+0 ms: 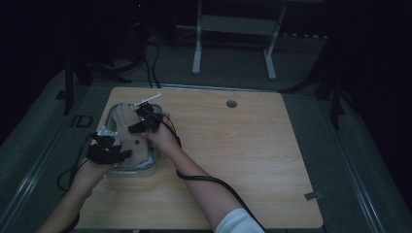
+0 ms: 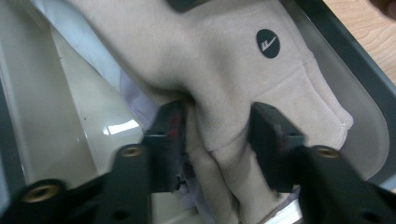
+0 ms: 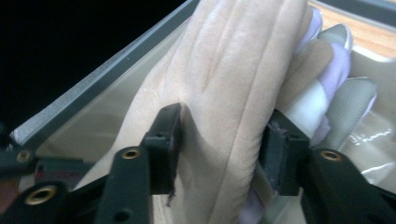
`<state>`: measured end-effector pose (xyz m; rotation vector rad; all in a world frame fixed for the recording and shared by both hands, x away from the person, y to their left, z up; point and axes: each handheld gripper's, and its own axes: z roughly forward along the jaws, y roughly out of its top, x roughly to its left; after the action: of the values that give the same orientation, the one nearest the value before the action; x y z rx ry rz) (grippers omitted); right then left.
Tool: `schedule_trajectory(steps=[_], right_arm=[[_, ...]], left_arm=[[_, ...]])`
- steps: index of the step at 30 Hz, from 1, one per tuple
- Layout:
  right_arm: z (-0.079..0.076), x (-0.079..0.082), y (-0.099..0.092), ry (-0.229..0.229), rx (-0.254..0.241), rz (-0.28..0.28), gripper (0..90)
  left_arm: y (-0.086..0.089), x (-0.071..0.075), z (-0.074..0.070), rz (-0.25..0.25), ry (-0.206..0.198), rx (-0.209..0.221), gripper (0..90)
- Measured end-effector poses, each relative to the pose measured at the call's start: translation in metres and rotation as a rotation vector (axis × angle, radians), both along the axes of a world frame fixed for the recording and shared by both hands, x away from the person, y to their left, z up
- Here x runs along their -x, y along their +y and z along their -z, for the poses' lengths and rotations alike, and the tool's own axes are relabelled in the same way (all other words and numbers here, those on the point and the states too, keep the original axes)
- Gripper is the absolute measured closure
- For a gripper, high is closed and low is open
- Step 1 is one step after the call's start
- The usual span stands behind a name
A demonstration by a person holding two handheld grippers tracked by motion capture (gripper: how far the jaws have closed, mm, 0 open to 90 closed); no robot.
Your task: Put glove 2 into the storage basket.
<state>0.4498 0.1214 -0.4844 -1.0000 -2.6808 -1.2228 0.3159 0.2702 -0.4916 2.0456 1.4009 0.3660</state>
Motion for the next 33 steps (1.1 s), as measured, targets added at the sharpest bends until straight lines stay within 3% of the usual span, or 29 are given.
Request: schedule_trajectory(steps=[5, 10, 11, 15, 18, 19, 22, 24, 33], right_arm=[[-0.008, -0.001, -0.008, -0.026, 0.003, -0.012, 40.4], [-0.02, -0.001, -0.021, -0.051, -0.027, -0.008, 28.6], [-0.023, -0.001, -0.027, -0.047, -0.041, -0.047, 22.8], [-0.026, 0.002, -0.034, -0.055, -0.054, -0.059, 20.2], [-0.028, 0.006, -0.041, -0.077, -0.039, -0.09, 18.5], [-0.029, 0.008, -0.045, -0.09, -0.025, -0.097, 18.5], [-0.028, 0.01, -0.05, -0.089, -0.027, -0.108, 18.5], [-0.028, 0.013, -0.055, -0.088, -0.016, -0.118, 18.5], [-0.024, 0.025, -0.081, -0.112, 0.01, -0.149, 18.4]], left_arm=[[0.002, 0.003, 0.001, -0.015, 0.0, 0.019, 45.6], [0.004, 0.011, -0.003, -0.031, -0.025, 0.029, 39.9], [0.004, 0.014, -0.005, -0.035, -0.037, 0.035, 39.5], [0.002, 0.022, -0.012, -0.047, -0.079, 0.029, 38.1], [0.0, 0.026, -0.019, -0.047, -0.116, 0.048, 32.2], [-0.001, 0.027, -0.019, -0.048, -0.123, 0.054, 25.1], [-0.004, 0.028, -0.021, -0.052, -0.153, 0.084, 22.7], [-0.007, 0.028, -0.02, -0.054, -0.157, 0.085, 15.4], [-0.025, 0.035, -0.016, -0.028, -0.208, 0.131, 10.8]])
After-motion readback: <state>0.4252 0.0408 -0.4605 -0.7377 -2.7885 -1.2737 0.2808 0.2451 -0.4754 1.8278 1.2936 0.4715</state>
